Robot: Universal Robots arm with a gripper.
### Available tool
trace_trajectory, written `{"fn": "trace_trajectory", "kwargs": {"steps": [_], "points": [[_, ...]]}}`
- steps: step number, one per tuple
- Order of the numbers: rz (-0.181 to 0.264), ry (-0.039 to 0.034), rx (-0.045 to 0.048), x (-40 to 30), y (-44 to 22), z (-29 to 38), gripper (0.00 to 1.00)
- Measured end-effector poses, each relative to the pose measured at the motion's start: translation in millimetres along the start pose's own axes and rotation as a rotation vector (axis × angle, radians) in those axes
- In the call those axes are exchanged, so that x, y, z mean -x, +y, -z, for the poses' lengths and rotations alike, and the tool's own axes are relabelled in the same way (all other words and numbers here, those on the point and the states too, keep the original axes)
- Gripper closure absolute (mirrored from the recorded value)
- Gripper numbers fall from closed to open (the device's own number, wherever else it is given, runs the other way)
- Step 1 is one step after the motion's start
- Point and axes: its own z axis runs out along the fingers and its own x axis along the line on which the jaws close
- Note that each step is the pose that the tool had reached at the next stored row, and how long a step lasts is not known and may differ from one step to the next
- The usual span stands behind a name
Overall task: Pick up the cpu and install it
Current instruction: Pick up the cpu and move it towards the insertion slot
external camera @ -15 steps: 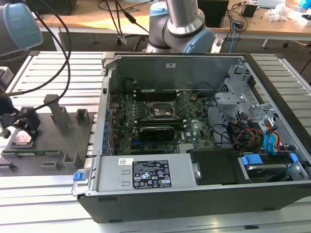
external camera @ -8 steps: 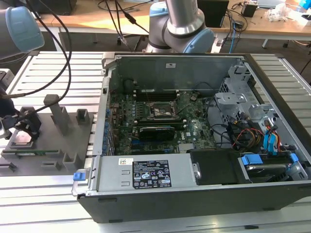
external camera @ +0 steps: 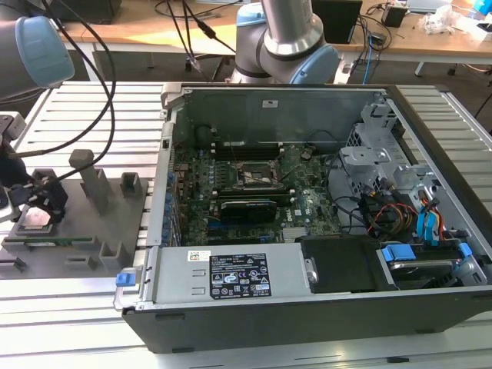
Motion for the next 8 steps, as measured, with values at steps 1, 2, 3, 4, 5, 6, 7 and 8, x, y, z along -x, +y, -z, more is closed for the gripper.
{"fn": "trace_trajectory", "kwargs": {"steps": [1, 2, 3, 4, 5, 6, 7, 8], "points": [[0.001, 0.0006, 0.0000, 0.4, 0.1, -0.4, 0.20], [0.001, 0.0008, -0.0001, 0.4, 0.1, -0.5, 0.20], [0.001, 0.0010, -0.0001, 0.5, 0.1, -0.5, 0.20], [0.002, 0.0009, 0.0000, 0.5, 0.1, -0.5, 0.20], [0.002, 0.0008, 0.0000, 0.5, 0.1, -0.6, 0.20], [0.002, 0.0008, 0.0000, 0.5, 0.1, -0.6, 0.20], [0.002, 0.0008, 0.0000, 0.5, 0.1, -0.6, 0.22], [0.002, 0.0008, 0.0000, 0.5, 0.1, -0.6, 0.22]]}}
